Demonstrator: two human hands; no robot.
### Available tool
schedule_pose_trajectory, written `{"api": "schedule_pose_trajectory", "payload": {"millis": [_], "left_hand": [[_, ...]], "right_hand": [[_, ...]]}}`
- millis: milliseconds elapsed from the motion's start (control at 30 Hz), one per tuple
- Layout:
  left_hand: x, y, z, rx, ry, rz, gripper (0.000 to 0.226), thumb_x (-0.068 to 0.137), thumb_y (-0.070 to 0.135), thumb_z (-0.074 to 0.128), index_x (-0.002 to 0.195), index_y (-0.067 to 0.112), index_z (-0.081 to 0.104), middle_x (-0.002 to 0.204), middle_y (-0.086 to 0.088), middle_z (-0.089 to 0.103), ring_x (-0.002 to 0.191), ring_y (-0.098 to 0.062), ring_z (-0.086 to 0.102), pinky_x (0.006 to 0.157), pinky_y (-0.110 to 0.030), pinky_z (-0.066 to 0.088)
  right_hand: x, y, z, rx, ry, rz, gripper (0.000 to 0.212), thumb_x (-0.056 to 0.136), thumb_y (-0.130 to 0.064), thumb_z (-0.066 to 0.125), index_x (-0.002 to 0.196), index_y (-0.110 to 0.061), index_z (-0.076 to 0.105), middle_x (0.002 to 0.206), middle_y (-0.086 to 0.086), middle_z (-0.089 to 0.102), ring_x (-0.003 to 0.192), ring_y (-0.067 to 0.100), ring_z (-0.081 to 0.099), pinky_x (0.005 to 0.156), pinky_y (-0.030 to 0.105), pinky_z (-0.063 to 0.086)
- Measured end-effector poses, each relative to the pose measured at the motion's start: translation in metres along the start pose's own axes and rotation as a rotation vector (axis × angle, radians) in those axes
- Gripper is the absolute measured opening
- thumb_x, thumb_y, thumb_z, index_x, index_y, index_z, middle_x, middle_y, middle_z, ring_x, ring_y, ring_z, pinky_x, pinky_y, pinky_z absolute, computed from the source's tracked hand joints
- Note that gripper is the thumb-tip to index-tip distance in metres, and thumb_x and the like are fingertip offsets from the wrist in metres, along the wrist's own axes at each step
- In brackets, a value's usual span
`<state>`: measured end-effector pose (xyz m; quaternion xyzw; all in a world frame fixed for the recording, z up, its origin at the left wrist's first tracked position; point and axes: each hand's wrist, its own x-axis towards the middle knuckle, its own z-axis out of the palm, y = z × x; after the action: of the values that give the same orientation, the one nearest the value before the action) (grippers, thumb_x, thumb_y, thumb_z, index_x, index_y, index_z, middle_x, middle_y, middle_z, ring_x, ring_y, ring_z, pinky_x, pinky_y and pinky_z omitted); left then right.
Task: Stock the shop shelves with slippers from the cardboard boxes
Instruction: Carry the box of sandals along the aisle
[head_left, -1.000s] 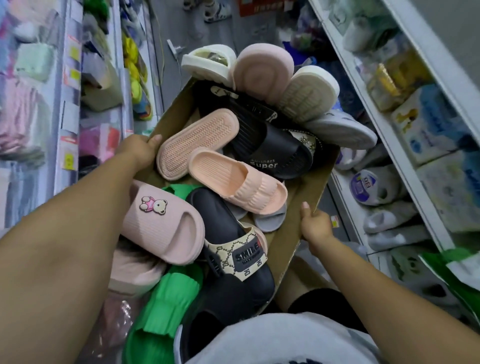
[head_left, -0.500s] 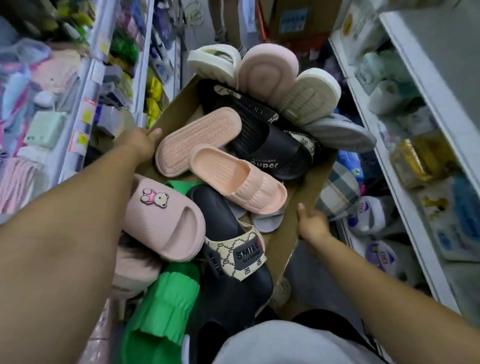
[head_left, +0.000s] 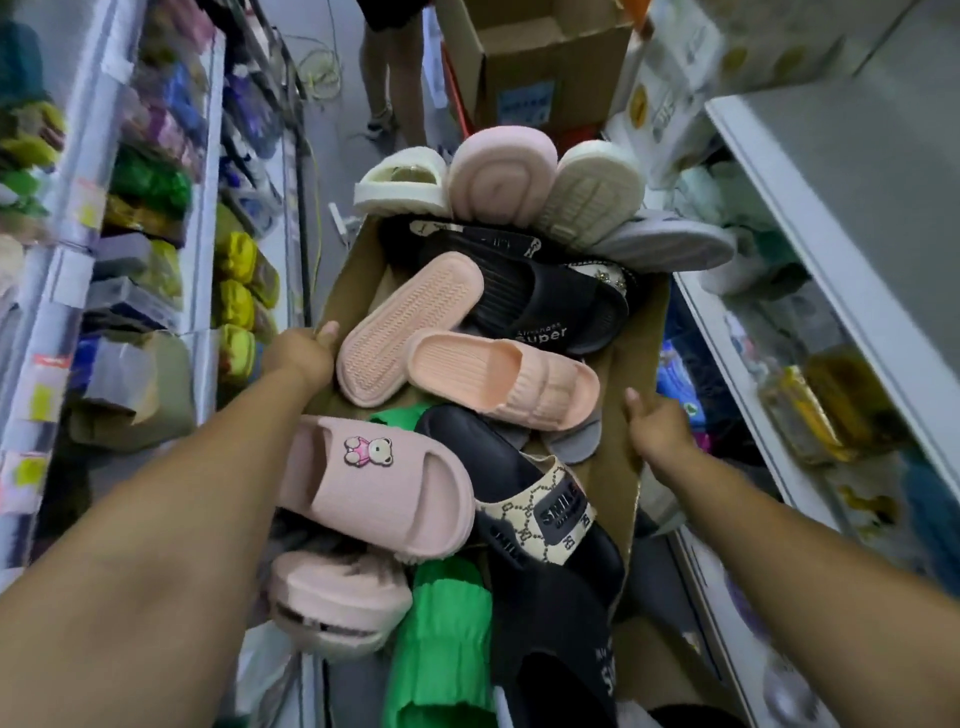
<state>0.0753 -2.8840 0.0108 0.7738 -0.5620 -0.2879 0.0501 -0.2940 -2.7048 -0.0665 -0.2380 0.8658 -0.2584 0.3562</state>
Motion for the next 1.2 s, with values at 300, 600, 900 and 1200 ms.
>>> {"api": "schedule_pose_trajectory", "payload": {"millis": [300,600,900,1200], "left_hand": [[-0.022,0.034,0.124,-0.126,-0.019,-0.183,0.063,0.106,0.049,0.04,0.121,-0.007,0.065,0.13,-0.035,0.058,0.121,-0.049,0.054,0.098,-0.045,0.043],[-0.108,0.065,0.259,-0.33,-0.037,-0.426,0.057,0.107,0.043,0.044,0.122,-0.009,0.064,0.126,-0.031,0.063,0.12,-0.045,0.058,0.096,-0.041,0.043],[-0.158,0.073,0.335,-0.388,-0.078,-0.552,0.055,0.107,0.044,0.043,0.121,-0.005,0.065,0.126,-0.027,0.064,0.12,-0.041,0.059,0.098,-0.04,0.042],[-0.162,0.065,0.366,-0.359,-0.117,-0.553,0.054,0.108,0.043,0.042,0.124,-0.003,0.064,0.129,-0.026,0.063,0.122,-0.041,0.057,0.101,-0.041,0.041]], "right_hand": [[0.12,0.029,-0.056,-0.142,-0.078,-0.001,0.049,0.106,-0.033,0.052,0.119,0.012,0.064,0.123,0.032,0.064,0.115,0.045,0.061,0.08,0.033,0.04],[0.209,0.085,-0.115,-0.297,-0.137,0.019,0.048,0.107,-0.037,0.047,0.12,0.005,0.063,0.128,0.029,0.062,0.12,0.044,0.057,0.099,0.043,0.045],[0.233,0.144,-0.125,-0.269,-0.109,0.166,0.052,0.106,-0.039,0.049,0.146,-0.005,0.049,0.145,0.018,0.054,0.133,0.037,0.051,0.103,0.036,0.041],[0.244,0.172,-0.115,-0.426,-0.108,0.151,0.061,0.106,-0.044,0.043,0.154,-0.007,0.038,0.159,0.016,0.037,0.144,0.038,0.038,0.115,0.039,0.033]]}}
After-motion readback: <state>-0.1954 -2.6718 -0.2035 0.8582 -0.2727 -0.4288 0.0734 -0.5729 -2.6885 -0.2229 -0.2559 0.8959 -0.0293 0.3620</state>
